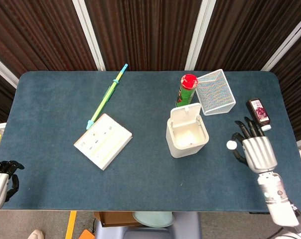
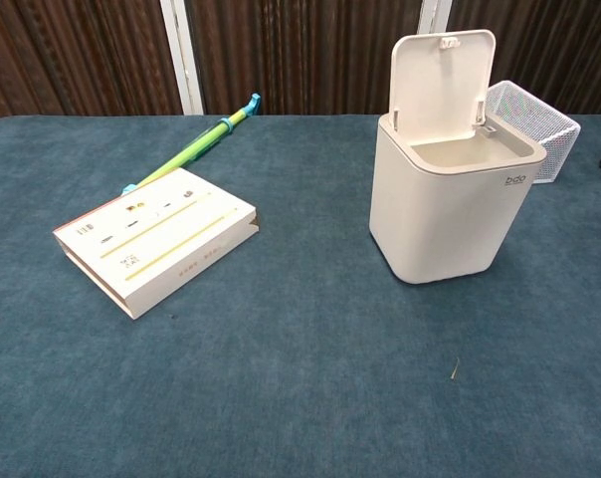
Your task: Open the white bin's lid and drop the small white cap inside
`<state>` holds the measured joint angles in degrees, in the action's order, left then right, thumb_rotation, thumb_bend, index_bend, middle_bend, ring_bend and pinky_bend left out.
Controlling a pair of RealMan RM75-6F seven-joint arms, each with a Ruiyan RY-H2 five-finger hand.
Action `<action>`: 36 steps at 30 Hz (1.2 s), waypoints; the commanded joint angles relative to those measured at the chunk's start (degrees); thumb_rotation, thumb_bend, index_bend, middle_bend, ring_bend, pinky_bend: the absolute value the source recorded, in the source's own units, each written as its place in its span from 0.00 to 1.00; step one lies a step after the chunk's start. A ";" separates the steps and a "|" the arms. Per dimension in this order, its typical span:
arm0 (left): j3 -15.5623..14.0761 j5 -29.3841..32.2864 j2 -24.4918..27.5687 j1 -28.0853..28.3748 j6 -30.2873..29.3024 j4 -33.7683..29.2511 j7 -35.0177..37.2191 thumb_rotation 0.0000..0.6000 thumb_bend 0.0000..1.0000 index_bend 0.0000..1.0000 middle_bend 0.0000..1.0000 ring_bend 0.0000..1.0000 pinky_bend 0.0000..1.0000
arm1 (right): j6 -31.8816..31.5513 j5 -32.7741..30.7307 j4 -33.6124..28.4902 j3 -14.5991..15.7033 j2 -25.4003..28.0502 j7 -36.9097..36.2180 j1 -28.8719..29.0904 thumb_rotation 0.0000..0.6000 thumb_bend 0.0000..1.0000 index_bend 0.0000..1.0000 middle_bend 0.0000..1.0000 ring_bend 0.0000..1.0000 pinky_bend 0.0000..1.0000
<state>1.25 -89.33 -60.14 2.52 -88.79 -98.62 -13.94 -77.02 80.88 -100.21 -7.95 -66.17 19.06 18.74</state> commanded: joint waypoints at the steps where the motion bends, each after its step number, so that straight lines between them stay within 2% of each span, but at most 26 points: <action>1: -0.07 0.00 0.02 0.04 0.18 0.03 0.09 1.00 0.73 0.42 0.36 0.29 0.52 | 2.40 -0.97 0.63 -1.64 -2.38 -0.16 2.49 1.00 0.43 0.63 0.25 0.11 0.24; 7: -0.02 0.32 0.07 0.13 0.45 0.14 0.36 1.00 0.73 0.42 0.36 0.29 0.52 | 3.43 -1.46 1.62 -3.37 -5.55 1.09 5.11 1.00 0.43 0.63 0.25 0.11 0.24; 17: -0.04 0.17 0.03 0.11 0.29 0.14 0.06 1.00 0.73 0.42 0.36 0.29 0.52 | 6.36 -2.57 3.46 -4.47 -8.01 1.16 8.14 1.00 0.43 0.61 0.25 0.11 0.24; 20: -0.01 0.22 0.06 0.12 0.27 0.12 0.07 1.00 0.73 0.42 0.36 0.29 0.52 | 6.88 -2.34 4.73 -4.46 -8.86 0.00 8.84 1.00 0.42 0.52 0.25 0.10 0.24; 25: 0.02 0.24 0.12 0.05 0.10 0.09 0.23 1.00 0.73 0.42 0.36 0.29 0.52 | 6.11 -1.35 5.22 -3.93 -8.68 -0.85 8.71 1.00 0.26 0.30 0.21 0.06 0.24; 28: -0.02 -0.01 0.11 0.03 -0.04 0.08 0.25 1.00 0.73 0.42 0.36 0.29 0.52 | 5.56 -0.74 4.53 -3.35 -7.94 -1.31 8.24 1.00 0.21 0.22 0.18 0.03 0.23; 32: -0.05 -0.03 0.11 0.03 -0.01 0.05 0.14 1.00 0.73 0.42 0.36 0.29 0.52 | 3.92 0.33 2.97 -2.27 -6.38 -1.19 6.88 1.00 0.19 0.19 0.16 0.02 0.22; 36: -0.03 -0.02 0.18 -0.03 -0.14 0.04 0.17 1.00 0.73 0.42 0.36 0.29 0.52 | 0.29 0.54 -0.22 -0.23 -3.64 2.55 3.44 1.00 0.19 0.21 0.16 0.02 0.22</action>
<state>1.21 -89.36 -59.96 2.50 -88.94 -98.58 -13.77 -75.03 81.19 -98.92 -9.32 -71.27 19.74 23.85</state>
